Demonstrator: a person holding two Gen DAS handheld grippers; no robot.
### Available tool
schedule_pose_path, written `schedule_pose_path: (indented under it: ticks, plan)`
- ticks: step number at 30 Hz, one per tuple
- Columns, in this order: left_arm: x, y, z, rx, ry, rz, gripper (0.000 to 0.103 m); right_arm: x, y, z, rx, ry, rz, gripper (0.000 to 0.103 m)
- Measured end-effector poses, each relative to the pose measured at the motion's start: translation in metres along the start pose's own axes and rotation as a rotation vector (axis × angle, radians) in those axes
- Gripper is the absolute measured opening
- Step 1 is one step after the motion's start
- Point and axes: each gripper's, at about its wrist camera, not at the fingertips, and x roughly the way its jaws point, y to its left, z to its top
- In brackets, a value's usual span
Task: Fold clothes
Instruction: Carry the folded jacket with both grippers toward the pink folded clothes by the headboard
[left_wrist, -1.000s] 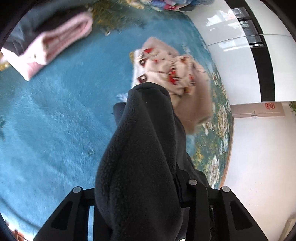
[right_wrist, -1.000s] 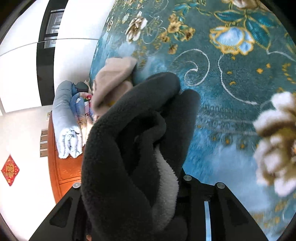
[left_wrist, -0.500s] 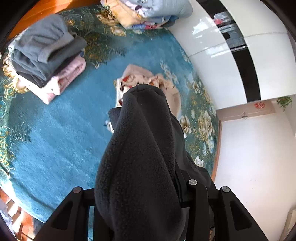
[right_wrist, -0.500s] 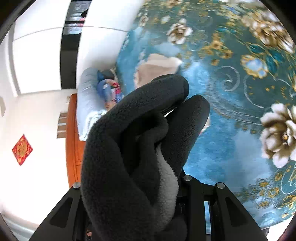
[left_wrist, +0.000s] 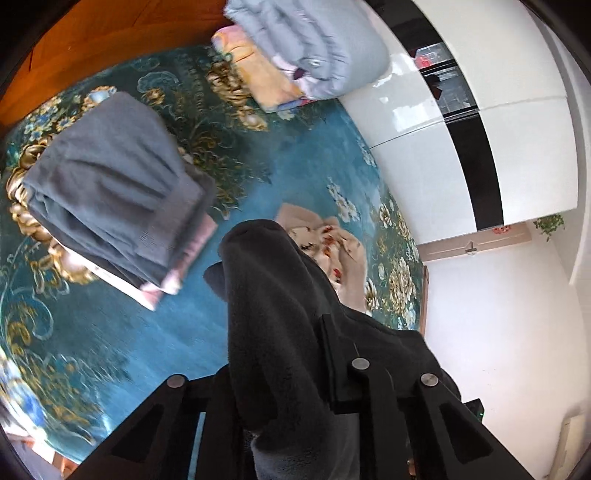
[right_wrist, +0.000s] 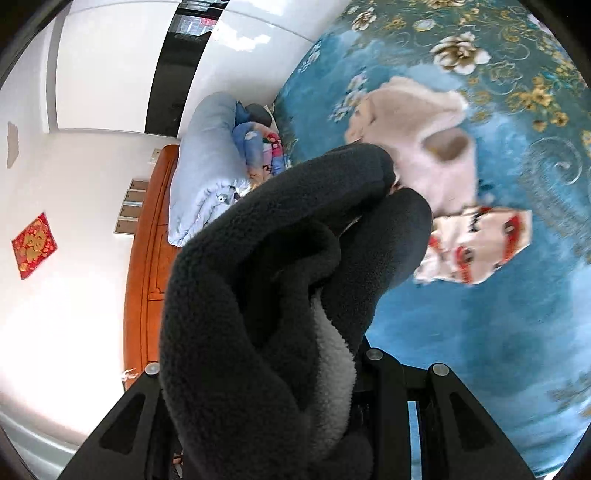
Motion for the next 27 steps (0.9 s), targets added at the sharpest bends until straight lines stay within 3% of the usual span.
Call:
schedule_pose_path:
  ticks: [7,15,20,27]
  plan:
    - [0.006,0.059,0.036,-0.075,0.111,-0.109,0.019,0.027,0.066,-0.039,-0.04,-0.048,-0.075,0.033]
    - [-0.018,0.088,0.054,-0.194,0.107,-0.3,0.019,0.045,0.203,-0.06,-0.29,-0.031,-0.139,0.033]
    - [-0.071,0.107,0.09,-0.221,0.003,-0.348,0.019,0.079,0.278,-0.078,-0.415,0.01,-0.068,0.033]
    - [-0.164,0.15,0.176,-0.179,-0.184,-0.234,0.019,0.184,0.307,-0.087,-0.367,0.111,0.079,0.033]
